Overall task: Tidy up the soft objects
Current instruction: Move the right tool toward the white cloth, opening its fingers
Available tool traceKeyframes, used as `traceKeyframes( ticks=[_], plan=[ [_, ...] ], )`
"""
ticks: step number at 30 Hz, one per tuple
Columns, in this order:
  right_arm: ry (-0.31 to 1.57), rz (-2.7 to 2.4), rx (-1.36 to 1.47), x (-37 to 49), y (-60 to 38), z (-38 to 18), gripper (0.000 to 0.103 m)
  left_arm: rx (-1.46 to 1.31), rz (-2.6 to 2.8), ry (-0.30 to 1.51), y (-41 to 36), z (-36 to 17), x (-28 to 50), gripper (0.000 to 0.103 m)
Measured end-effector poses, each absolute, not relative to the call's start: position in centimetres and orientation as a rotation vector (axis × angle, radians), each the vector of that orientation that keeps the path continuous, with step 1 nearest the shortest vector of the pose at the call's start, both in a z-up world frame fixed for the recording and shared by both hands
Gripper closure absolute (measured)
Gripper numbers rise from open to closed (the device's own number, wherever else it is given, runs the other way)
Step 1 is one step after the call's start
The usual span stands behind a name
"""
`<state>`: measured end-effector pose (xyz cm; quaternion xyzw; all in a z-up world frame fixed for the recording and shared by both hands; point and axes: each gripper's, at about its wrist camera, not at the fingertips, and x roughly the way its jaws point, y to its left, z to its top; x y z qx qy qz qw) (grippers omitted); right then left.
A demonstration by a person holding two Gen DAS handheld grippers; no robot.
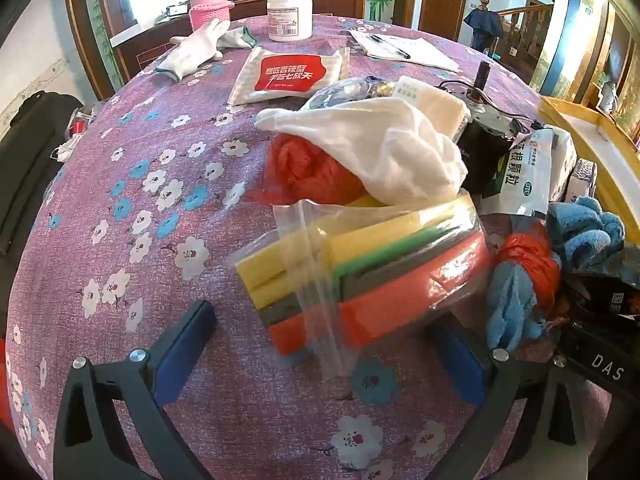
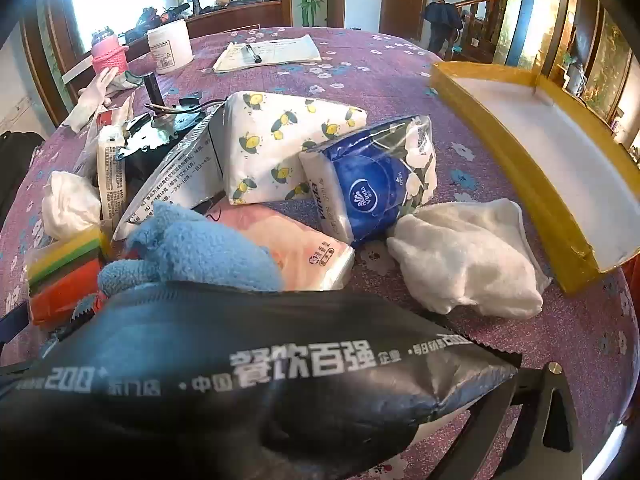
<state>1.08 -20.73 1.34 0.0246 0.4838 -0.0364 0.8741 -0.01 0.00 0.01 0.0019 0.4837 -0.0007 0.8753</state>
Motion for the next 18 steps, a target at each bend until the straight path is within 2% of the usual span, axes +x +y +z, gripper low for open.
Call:
traceKeyframes(
  ticks=[18],
  plan=[
    [1.011, -0.076, 0.051, 0.96, -20.69, 1.10, 0.001, 0.003, -0.002, 1.011, 0.00, 0.00, -0.01, 0.000]
  ],
)
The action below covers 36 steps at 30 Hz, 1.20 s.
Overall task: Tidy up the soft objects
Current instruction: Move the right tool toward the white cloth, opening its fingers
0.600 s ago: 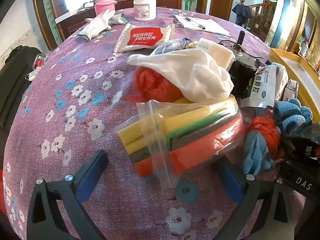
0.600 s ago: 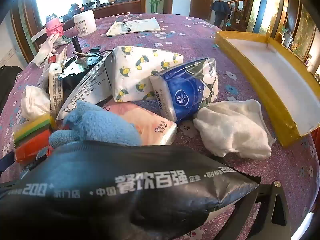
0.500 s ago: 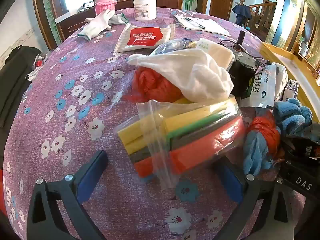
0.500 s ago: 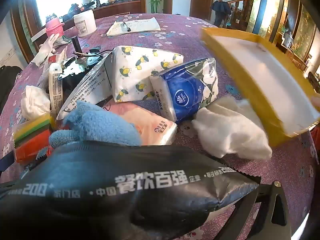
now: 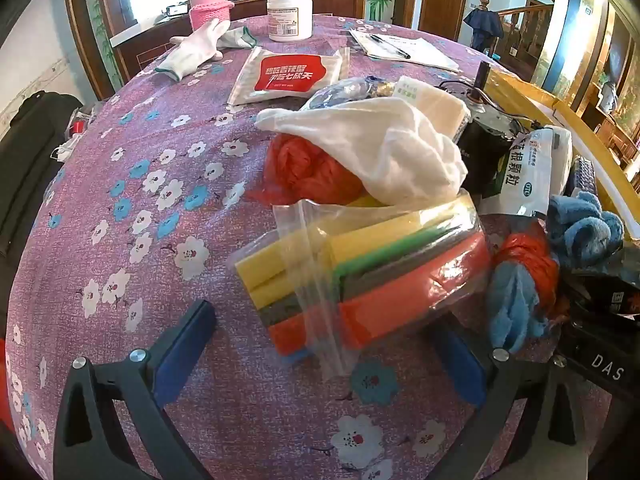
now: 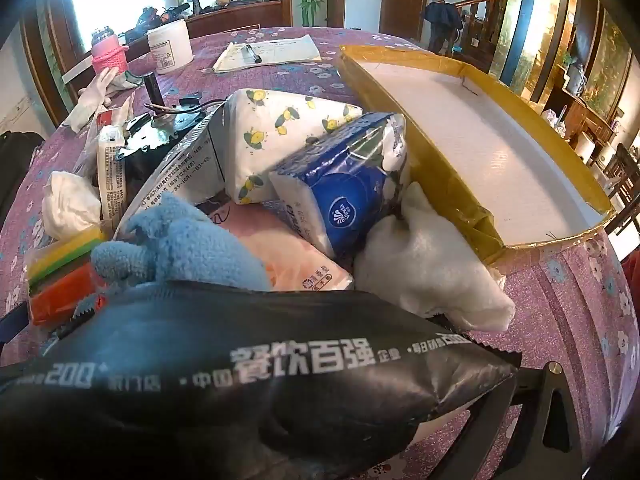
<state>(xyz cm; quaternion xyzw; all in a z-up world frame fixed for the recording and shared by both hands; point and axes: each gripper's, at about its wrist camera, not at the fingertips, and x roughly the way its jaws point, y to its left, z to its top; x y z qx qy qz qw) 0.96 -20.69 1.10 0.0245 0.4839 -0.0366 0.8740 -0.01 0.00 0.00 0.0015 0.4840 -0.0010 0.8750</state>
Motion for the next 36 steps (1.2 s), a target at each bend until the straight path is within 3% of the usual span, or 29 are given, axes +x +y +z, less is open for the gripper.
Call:
traceKeyframes(
  ticks=[14, 20, 24, 34, 36],
  plan=[
    [1.014, -0.052, 0.038, 0.9, -20.9, 1.0, 0.001, 0.003, -0.002, 1.011, 0.0, 0.0, 0.0, 0.000],
    [1.085, 0.384, -0.098, -1.8, -22.4, 1.5, 0.000, 0.003, -0.002, 1.010, 0.0, 0.0, 0.0, 0.000],
    [1.033, 0.484, -0.135, -5.5, -24.5, 2.4, 0.002, 0.003, -0.002, 1.010, 0.0, 0.0, 0.0, 0.000],
    [0.872, 0.460, -0.007, -6.2, -28.3, 5.8, 0.033, 0.004, -0.001, 1.011, 0.0, 0.0, 0.0, 0.000],
    [0.874, 0.464, 0.028, -4.6, -28.2, 5.9, 0.050, 0.003, -0.001, 1.011, 0.0, 0.0, 0.0, 0.000]
  ],
)
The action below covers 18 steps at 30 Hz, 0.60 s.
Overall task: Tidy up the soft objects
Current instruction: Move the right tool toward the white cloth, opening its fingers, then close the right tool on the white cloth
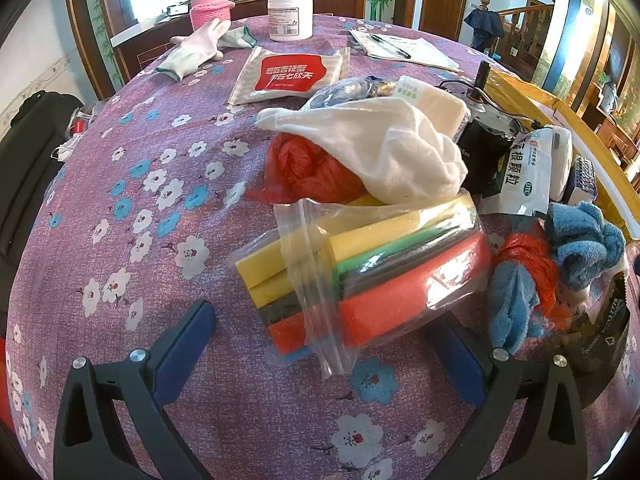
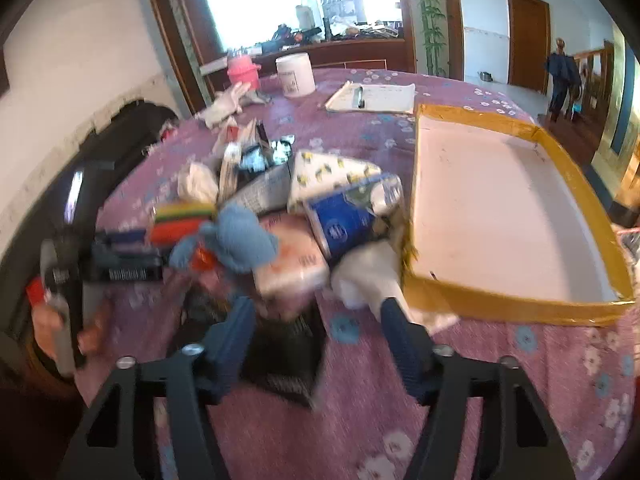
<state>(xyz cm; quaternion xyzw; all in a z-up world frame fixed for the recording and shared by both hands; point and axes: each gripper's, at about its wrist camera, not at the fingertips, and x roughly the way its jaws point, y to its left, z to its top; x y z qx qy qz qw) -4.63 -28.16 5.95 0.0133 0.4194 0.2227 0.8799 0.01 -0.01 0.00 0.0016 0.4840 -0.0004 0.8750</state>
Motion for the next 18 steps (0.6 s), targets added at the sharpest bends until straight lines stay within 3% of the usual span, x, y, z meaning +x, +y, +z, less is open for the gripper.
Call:
traceKeyframes(
  ticks=[2, 4, 14, 16, 17, 18],
  plan=[
    [0.903, 0.430, 0.030, -3.3, -27.7, 5.6, 0.059, 0.003, -0.001, 1.011, 0.0, 0.0, 0.0, 0.000],
    [0.915, 0.382, 0.008, -2.6, -27.3, 5.2, 0.062, 0.004, -0.001, 1.011, 0.0, 0.0, 0.0, 0.000],
    [0.989, 0.241, -0.111, -0.3, -26.4, 2.8, 0.062, 0.003, -0.001, 1.011, 0.0, 0.0, 0.0, 0.000],
    [0.980, 0.228, -0.127, -0.2, -26.3, 2.7, 0.071, 0.004, -0.001, 1.011, 0.0, 0.0, 0.0, 0.000],
    [0.973, 0.219, -0.140, -0.2, -26.2, 2.8, 0.089, 0.004, -0.001, 1.011, 0.0, 0.0, 0.0, 0.000],
    [0.959, 0.216, -0.152, -0.5, -26.3, 3.0, 0.092, 0.003, -0.001, 1.011, 0.0, 0.0, 0.0, 0.000]
  ],
)
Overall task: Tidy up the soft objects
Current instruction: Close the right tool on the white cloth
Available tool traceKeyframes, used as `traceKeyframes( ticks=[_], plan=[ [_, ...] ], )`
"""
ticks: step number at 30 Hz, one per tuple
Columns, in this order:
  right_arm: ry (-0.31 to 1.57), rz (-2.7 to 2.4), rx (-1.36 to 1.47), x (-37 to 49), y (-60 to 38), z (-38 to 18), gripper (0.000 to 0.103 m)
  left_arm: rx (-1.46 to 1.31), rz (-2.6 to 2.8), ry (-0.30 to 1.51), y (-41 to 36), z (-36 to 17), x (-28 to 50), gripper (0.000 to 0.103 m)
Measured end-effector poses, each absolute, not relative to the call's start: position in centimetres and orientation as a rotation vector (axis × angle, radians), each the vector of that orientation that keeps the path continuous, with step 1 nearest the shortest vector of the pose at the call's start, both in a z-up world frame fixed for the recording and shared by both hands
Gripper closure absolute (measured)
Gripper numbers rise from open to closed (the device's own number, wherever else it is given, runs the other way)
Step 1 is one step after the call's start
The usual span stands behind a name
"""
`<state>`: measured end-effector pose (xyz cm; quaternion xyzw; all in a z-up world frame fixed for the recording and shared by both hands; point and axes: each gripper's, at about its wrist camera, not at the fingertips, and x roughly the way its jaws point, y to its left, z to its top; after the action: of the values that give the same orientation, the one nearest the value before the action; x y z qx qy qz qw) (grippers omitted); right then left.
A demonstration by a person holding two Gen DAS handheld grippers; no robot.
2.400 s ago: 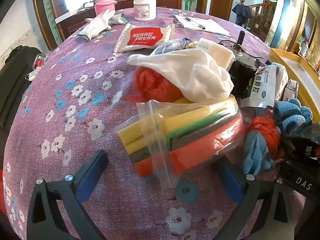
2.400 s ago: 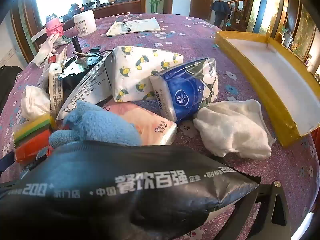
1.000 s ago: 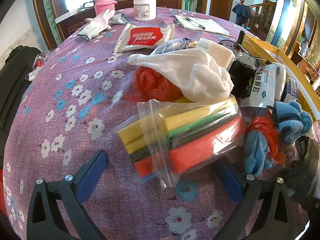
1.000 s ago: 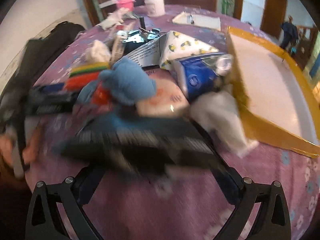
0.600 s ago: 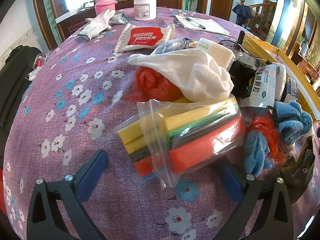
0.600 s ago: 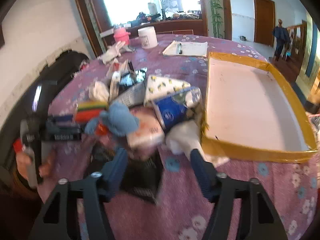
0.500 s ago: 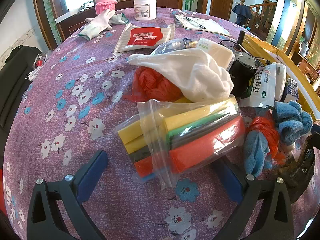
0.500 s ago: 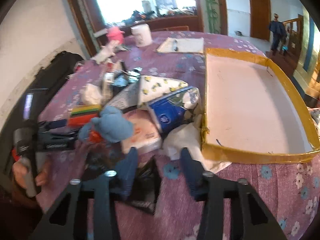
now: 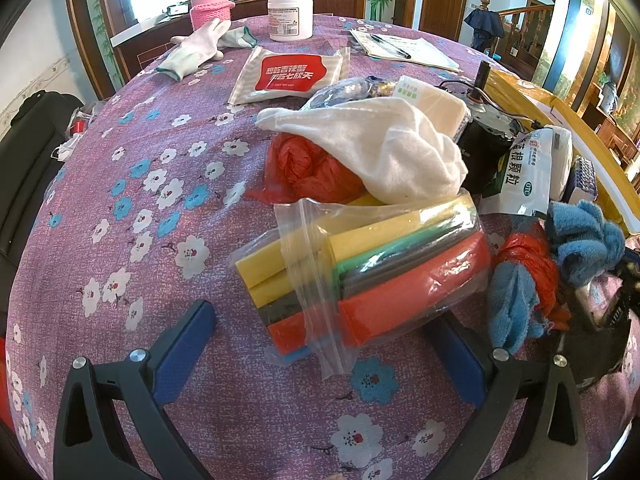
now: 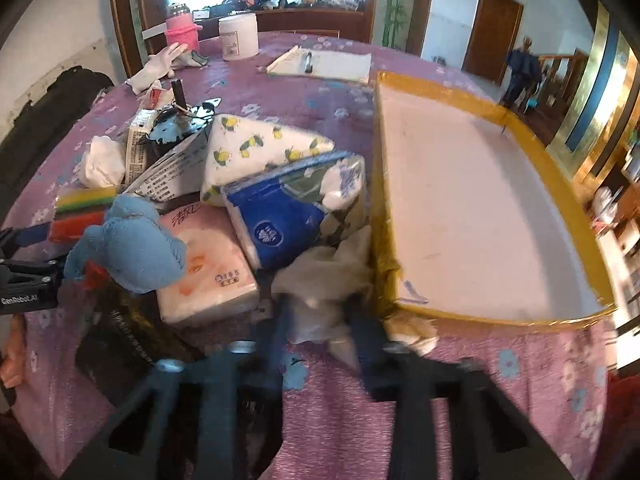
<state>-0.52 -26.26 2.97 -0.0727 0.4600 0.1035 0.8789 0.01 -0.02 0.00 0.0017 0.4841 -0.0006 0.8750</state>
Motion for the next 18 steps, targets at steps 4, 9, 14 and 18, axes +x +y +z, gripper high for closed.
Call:
traceKeyframes(
  ticks=[4, 9, 14, 18],
  plan=[
    [0.895, 0.316, -0.070, -2.7, -26.9, 5.1, 0.094, 0.003, -0.001, 1.011, 0.0, 0.0, 0.0, 0.000],
    [0.786, 0.429, 0.022, -6.8, -28.1, 9.3, 0.094, 0.003, -0.001, 1.011, 0.0, 0.0, 0.0, 0.000],
    [0.762, 0.423, 0.044, -9.1, -30.2, 10.8, 0.094, 0.003, -0.001, 1.011, 0.0, 0.0, 0.0, 0.000],
    [0.810, 0.443, 0.041, -9.3, -30.6, 9.1, 0.090, 0.004, -0.001, 1.010, 0.0, 0.0, 0.0, 0.000]
  ],
)
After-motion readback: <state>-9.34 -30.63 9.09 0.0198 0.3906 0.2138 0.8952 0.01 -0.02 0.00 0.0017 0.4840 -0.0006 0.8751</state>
